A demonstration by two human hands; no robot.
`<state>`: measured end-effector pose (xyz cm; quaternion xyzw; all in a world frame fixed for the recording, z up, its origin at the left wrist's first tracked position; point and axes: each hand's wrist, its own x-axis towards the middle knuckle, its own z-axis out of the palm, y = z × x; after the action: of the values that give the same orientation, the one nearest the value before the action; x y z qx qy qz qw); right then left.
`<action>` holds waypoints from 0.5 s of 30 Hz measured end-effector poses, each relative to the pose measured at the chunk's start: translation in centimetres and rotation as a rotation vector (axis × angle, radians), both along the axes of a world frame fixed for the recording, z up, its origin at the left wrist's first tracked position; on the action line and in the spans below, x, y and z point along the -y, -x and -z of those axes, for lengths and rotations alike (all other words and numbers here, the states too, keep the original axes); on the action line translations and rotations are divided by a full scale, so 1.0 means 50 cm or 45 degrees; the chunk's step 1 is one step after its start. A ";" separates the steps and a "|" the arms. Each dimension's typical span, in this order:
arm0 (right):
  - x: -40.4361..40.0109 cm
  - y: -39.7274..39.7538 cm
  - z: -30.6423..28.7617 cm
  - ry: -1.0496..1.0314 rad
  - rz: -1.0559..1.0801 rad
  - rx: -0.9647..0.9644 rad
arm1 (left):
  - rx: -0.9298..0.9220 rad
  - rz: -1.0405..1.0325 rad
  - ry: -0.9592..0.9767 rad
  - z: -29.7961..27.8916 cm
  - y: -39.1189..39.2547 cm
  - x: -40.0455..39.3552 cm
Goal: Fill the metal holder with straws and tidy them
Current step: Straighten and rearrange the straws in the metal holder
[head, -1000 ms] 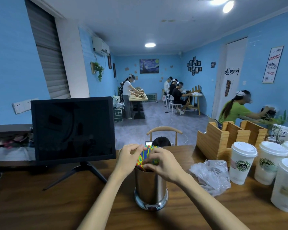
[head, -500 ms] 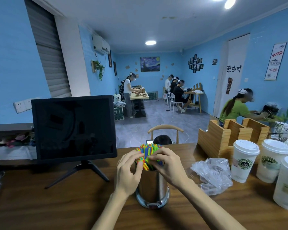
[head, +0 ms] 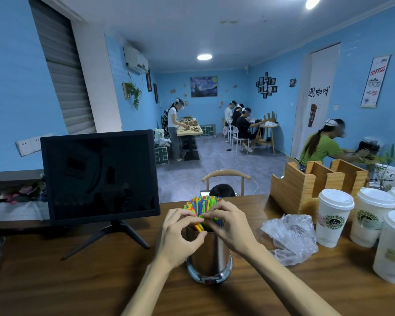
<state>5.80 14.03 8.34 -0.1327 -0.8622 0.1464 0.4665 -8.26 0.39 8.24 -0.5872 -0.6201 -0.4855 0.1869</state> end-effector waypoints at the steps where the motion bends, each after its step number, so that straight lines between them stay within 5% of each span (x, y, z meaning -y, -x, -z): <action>1: 0.000 -0.001 0.000 0.002 -0.004 0.001 | -0.009 -0.017 -0.013 0.002 0.000 -0.004; 8: 0.010 -0.012 -0.015 0.025 -0.016 0.037 | 0.029 -0.063 -0.047 -0.023 0.000 -0.011; 15: 0.030 -0.017 -0.044 0.128 -0.067 0.120 | 0.679 0.081 -0.318 -0.135 -0.030 -0.008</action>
<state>6.63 12.54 10.52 -0.1402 -0.8778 0.1954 0.4143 -6.78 0.77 14.97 -0.4306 -0.5640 -0.7008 0.0730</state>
